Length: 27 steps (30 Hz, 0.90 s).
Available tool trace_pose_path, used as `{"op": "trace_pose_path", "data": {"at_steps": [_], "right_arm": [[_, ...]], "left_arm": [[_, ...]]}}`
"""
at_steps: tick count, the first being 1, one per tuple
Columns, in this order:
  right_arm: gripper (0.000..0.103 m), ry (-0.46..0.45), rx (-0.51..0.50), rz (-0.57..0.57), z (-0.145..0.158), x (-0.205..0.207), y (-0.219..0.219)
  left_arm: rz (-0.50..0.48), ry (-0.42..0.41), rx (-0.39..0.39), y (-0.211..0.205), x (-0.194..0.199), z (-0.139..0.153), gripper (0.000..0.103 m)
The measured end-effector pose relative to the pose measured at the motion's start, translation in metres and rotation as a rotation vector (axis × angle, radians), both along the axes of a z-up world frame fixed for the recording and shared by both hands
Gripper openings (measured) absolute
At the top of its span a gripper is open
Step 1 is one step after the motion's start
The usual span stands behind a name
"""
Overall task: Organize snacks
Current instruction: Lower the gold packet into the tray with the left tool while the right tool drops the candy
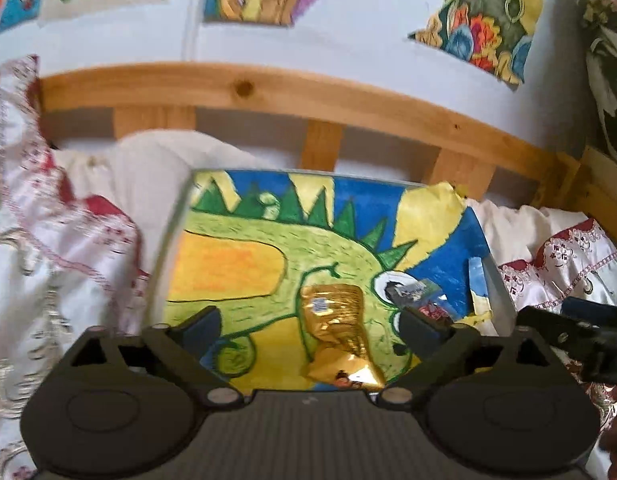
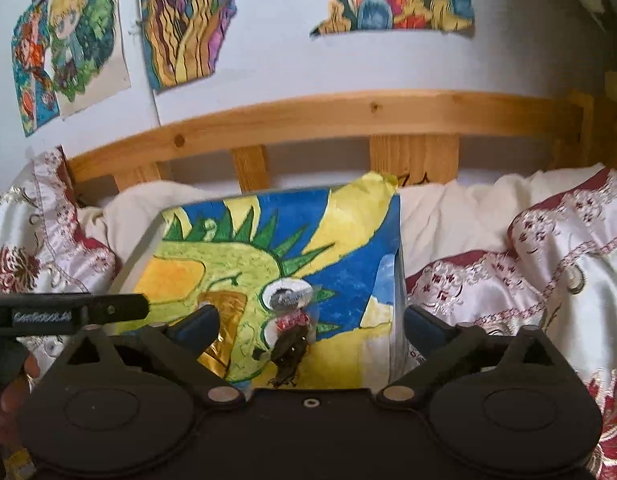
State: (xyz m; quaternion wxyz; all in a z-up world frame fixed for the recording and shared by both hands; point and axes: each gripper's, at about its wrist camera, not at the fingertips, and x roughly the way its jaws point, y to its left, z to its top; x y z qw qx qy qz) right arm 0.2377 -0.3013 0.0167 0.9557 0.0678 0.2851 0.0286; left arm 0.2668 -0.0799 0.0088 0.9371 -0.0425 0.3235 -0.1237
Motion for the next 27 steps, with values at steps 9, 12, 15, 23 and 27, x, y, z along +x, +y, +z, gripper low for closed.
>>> {"op": "trace_pose_path", "data": {"at_steps": [9,12,15,23,27], "right_arm": [[0.102,-0.08,0.009,-0.014,0.022,-0.04,0.011],[0.102,-0.112,0.007,-0.013,0.028,-0.056,0.016],[0.102,-0.145,0.006,-0.006,0.033,-0.072,0.022],[0.102,-0.231,-0.002,0.038,0.042,-0.113,0.037],[0.102,-0.272,-0.032,0.01,0.047,-0.132,0.045]], "left_arm": [[0.019,-0.076,0.007,0.011,-0.048,0.017,0.102],[0.036,-0.101,0.009,0.019,-0.065,0.022,0.102],[0.053,-0.12,0.022,0.026,-0.079,0.027,0.102],[0.046,-0.124,0.038,0.05,-0.124,0.035,0.103],[0.05,-0.158,0.07,0.059,-0.146,0.034,0.103]]}}
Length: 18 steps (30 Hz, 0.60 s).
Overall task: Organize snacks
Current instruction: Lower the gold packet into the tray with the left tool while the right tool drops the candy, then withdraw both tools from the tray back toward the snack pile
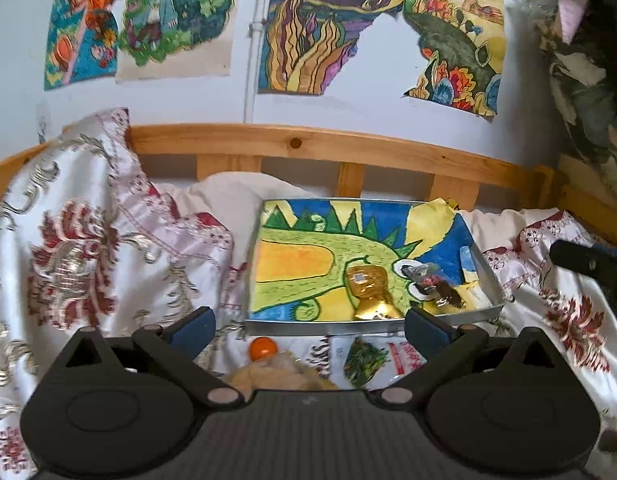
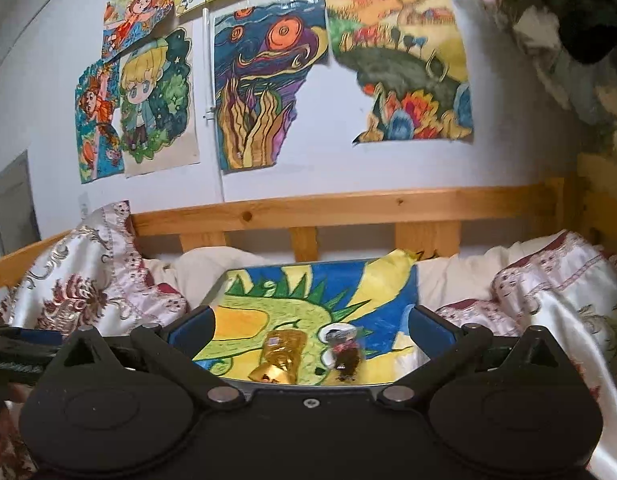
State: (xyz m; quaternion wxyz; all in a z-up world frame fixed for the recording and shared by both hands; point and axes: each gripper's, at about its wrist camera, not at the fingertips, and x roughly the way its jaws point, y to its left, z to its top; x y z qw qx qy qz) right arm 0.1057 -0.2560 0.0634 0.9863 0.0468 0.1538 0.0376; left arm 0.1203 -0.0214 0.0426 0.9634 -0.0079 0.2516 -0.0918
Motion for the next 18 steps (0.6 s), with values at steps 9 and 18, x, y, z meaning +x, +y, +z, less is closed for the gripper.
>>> {"op": "trace_pose_path", "data": {"at_steps": [9,18], "right_arm": [[0.102,-0.053,-0.078,0.018,-0.003,-0.039,0.023],[0.102,0.156,-0.022,0.037,-0.016,-0.051,0.031]], "left_arm": [[0.014,0.001,-0.005,0.019,-0.034,-0.002,0.103],[-0.013,0.078,0.023,0.018,-0.06,-0.021,0.103]]}}
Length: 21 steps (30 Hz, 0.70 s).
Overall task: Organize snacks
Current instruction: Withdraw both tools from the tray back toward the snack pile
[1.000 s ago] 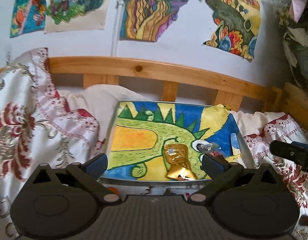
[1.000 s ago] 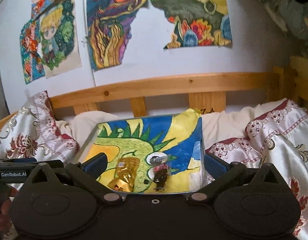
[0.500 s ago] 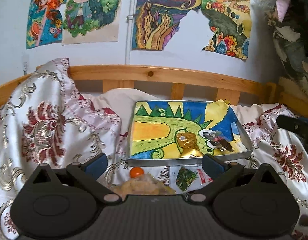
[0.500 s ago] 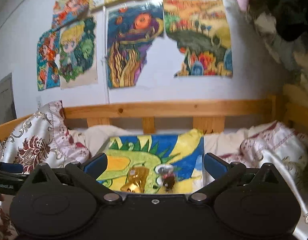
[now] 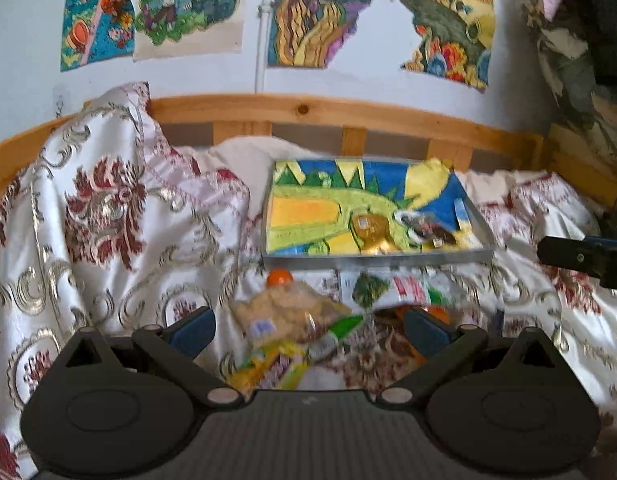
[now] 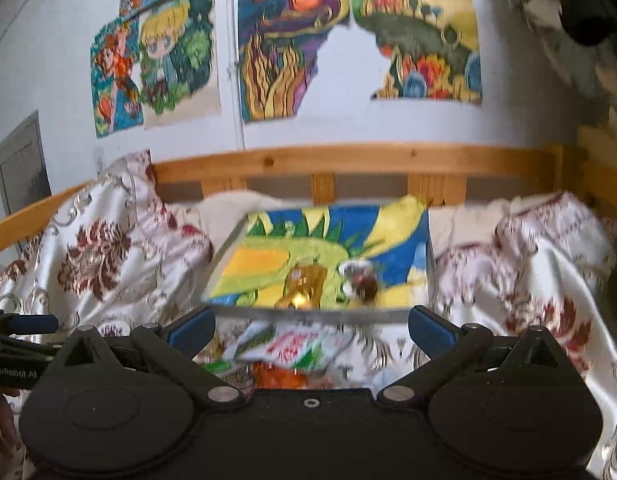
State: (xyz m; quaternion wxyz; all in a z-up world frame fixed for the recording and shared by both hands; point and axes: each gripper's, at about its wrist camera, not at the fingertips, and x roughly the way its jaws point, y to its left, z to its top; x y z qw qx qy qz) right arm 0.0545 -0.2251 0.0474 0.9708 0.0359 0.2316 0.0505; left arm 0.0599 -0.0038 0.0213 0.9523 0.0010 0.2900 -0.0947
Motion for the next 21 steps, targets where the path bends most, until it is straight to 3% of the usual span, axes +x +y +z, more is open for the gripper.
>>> {"op": "trace_pose_path", "data": {"at_steps": [13,21], "right_arm": [[0.102,0.19,-0.016,0.111,-0.028,-0.011,0.017],[0.102,0.304,0.057,0.079,-0.048,-0.012,0.007]], "left_arm": [[-0.089,0.119,0.012,-0.012,0.0,-0.023,0.102],[-0.115,0.193,0.006,-0.016,0.002,-0.035,0.102]]}}
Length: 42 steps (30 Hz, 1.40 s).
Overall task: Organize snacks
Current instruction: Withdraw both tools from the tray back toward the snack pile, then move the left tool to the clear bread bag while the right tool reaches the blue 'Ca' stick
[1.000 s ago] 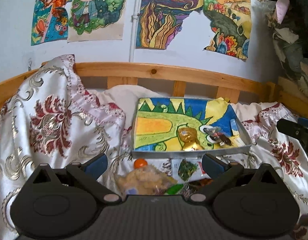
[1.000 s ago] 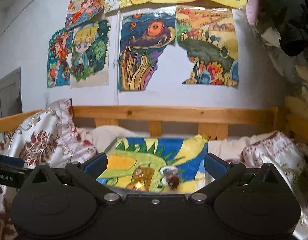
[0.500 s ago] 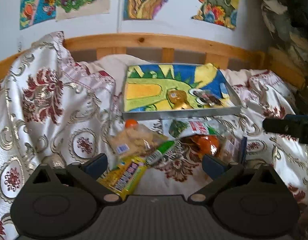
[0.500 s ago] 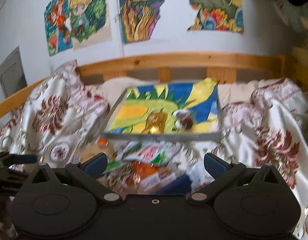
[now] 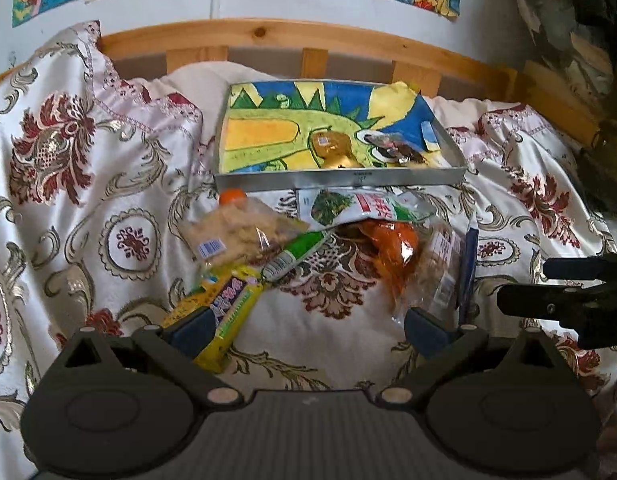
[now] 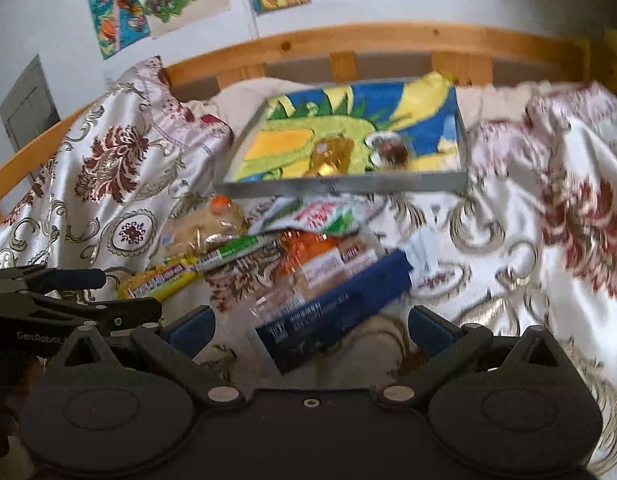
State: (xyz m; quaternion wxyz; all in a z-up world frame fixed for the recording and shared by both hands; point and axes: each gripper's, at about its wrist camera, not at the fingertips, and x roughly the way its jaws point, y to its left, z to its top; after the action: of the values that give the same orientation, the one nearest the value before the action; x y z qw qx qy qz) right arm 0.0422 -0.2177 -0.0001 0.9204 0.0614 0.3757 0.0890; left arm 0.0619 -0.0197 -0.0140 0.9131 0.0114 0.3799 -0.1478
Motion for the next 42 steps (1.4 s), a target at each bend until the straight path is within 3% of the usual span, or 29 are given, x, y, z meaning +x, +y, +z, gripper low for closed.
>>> {"op": "trace_pose_path", "data": {"at_steps": [13,25,35,42], "right_arm": [[0.102,0.067,0.04,-0.071,-0.01,0.015,-0.013],[0.102,0.085,0.034,-0.096,-0.014,0.034,-0.009],[0.102,0.122,0.037,-0.126,-0.023,0.048,-0.009],[0.102,0.149,-0.018,-0.153,-0.033,0.056,-0.006]], "left_arm": [[0.016,0.097,-0.067,-0.005,0.018,-0.024,0.102],[-0.081,0.073,-0.154,-0.017,0.037,-0.042,0.102],[-0.158,0.067,-0.131,-0.029,0.039,-0.048,0.102],[-0.177,0.081,-0.148,-0.028,0.04,-0.05,0.102]]}}
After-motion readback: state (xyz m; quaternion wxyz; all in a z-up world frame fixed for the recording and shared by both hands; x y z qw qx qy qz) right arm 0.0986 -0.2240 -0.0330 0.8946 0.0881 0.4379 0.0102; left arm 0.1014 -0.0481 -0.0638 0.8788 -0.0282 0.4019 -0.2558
